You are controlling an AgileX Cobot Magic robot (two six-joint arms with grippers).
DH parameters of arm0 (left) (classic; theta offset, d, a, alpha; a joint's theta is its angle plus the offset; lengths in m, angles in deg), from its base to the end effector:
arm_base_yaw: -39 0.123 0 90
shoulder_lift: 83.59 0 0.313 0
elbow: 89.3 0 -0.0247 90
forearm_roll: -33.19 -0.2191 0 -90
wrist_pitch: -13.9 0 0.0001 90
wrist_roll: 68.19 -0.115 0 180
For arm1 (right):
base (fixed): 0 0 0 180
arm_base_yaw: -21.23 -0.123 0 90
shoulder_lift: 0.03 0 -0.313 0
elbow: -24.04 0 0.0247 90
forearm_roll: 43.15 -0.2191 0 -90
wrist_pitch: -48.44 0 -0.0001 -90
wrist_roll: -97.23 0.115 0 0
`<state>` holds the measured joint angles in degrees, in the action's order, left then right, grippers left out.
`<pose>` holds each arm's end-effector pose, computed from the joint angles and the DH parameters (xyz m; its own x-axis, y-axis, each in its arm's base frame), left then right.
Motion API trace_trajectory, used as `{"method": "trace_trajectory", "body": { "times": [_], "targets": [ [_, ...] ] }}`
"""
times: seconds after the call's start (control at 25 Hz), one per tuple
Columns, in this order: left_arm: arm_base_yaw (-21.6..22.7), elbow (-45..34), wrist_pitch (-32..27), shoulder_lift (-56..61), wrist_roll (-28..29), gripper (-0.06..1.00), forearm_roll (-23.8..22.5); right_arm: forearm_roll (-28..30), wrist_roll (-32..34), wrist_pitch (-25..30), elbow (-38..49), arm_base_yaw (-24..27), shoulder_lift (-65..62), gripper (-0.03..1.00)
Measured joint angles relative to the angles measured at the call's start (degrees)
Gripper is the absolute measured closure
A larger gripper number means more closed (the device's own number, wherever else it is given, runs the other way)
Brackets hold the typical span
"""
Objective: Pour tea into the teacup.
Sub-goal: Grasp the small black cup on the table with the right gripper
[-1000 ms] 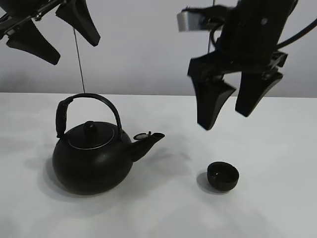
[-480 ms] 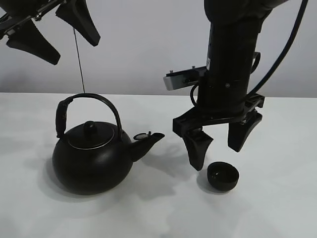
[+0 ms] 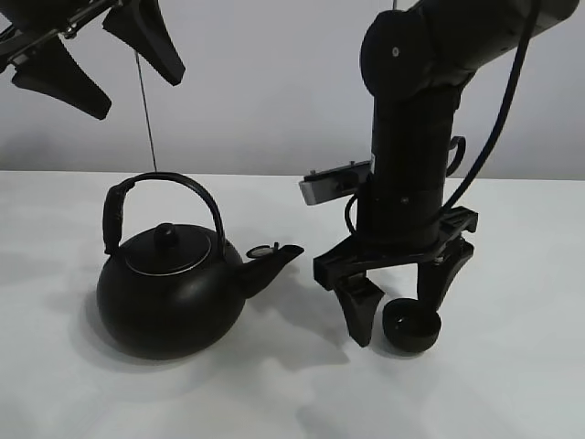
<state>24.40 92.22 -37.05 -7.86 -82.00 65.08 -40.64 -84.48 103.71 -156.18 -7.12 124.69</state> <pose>0.3269 -0.1339 0.3121 -0.8801 0.1047 -0.4632 0.3205 0.8506 -0.4167 0.3304 0.1736 0.1616 -0.8527 -0.5223 -0.0025 -0.5219 0.8522 -0.0362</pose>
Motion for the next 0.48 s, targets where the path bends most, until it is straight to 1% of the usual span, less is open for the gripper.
{"method": "trace_trajectory", "body": {
  "times": [0.12,0.24,0.28,0.4,0.44,0.48],
  "targets": [
    [0.0,0.0,0.0,0.0,0.0,0.34,0.0,-0.1,0.1,-0.1,0.0,0.0,1.8,0.38],
    [0.0,0.0,0.0,0.0,0.0,0.34,0.0,-1.3,0.1,-0.5,0.0,0.0,3.1,0.39],
    [0.0,0.0,0.0,0.0,0.0,0.34,0.0,-1.9,0.1,-0.7,0.0,0.0,3.2,0.41],
    [0.0,0.0,0.0,0.0,0.0,0.34,0.0,-2.5,0.1,-1.1,0.0,0.0,3.2,0.55],
    [0.0,0.0,0.0,0.0,0.0,0.34,0.0,-2.5,0.1,-1.1,0.0,0.0,3.2,0.58],
    [0.0,0.0,0.0,0.0,0.0,0.34,0.0,-2.9,0.1,-1.0,0.0,0.0,3.1,0.58]
  ]
}}
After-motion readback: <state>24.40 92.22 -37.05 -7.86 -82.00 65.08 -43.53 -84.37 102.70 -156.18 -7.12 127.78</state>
